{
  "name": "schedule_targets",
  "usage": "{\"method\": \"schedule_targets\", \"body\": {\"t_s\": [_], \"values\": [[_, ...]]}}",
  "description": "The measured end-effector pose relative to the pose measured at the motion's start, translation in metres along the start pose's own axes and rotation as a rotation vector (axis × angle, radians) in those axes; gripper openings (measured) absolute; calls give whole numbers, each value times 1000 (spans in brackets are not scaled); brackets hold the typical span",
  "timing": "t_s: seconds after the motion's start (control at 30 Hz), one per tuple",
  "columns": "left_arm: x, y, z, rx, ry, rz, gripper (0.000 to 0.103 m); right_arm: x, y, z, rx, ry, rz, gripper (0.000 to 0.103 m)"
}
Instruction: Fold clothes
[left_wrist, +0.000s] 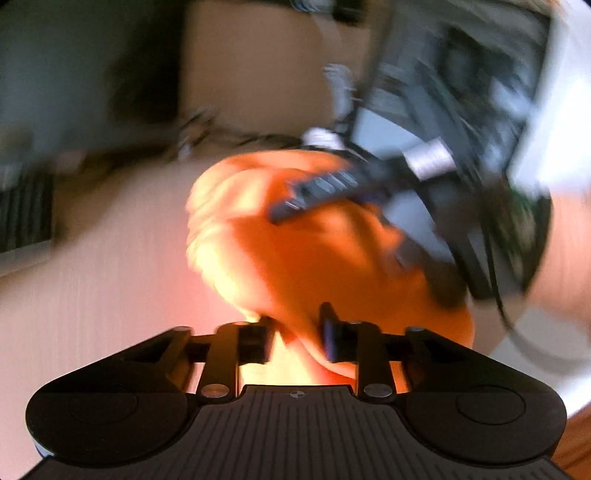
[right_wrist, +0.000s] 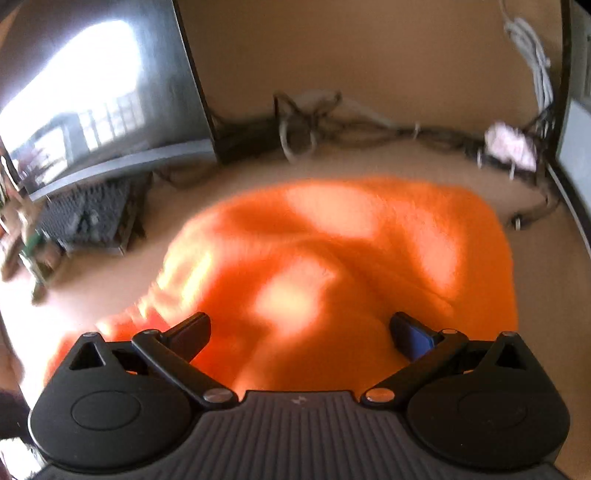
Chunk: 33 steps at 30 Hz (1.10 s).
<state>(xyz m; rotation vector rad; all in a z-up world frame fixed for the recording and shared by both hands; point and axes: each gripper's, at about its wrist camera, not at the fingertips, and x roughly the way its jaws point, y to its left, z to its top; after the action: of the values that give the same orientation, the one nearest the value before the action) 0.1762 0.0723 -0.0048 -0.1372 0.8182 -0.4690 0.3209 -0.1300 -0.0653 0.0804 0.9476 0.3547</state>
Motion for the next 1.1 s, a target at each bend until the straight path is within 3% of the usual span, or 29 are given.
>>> {"method": "schedule_targets", "body": {"t_s": [0.1, 0.2, 0.27, 0.33, 0.4, 0.43, 0.57, 0.63, 0.7, 0.73, 0.77, 0.8, 0.83, 0.87, 0.93, 0.97, 1.0, 1.1], "values": [[5, 20, 1, -145, 12, -12, 58, 12, -5, -7, 23, 88, -35, 103], [16, 24, 2, -172, 16, -28, 66, 1, -4, -3, -2, 152, -11, 103], [22, 22, 0, -187, 12, -73, 74, -25, 7, 7, -67, 110, -15, 103], [28, 20, 1, -196, -1, -99, 74, -52, 30, 22, -215, -9, -39, 103], [34, 14, 2, -187, -17, -108, 63, -64, 58, 41, -364, -98, -48, 103], [36, 8, 3, -168, -25, -105, 59, -57, 70, 50, -401, -97, -39, 103], [41, -12, 4, -67, -29, -69, 34, 11, 105, 67, -463, 6, -100, 100], [41, -18, 1, -43, -31, -61, 30, 44, 103, 61, -472, 80, -187, 86], [42, -21, -2, -27, -33, -54, 30, 62, 86, 52, -452, 155, -209, 78], [43, -22, -3, -27, -31, -53, 30, 65, 75, 48, -424, 175, -209, 69], [44, -20, -3, -39, -25, -54, 36, 63, 64, 44, -385, 188, -207, 63], [45, -18, -2, -51, -26, -51, 40, 58, 54, 41, -344, 188, -204, 43], [45, -16, 1, -56, -38, -43, 40, 47, 48, 40, -305, 161, -199, 25], [44, -15, 5, -53, -54, -28, 43, 29, 43, 40, -271, 113, -192, 20], [41, -16, 12, -40, -95, 8, 59, -7, 35, 41, -205, 17, -179, 17], [41, -16, 16, -35, -112, 17, 76, -27, 33, 41, -183, -38, -170, 16], [42, -17, 20, -33, -120, 9, 87, -50, 35, 43, -178, -103, -160, 15], [52, -24, 33, -14, -118, -66, 87, -110, 36, 43, -140, -247, -121, 13]]}}
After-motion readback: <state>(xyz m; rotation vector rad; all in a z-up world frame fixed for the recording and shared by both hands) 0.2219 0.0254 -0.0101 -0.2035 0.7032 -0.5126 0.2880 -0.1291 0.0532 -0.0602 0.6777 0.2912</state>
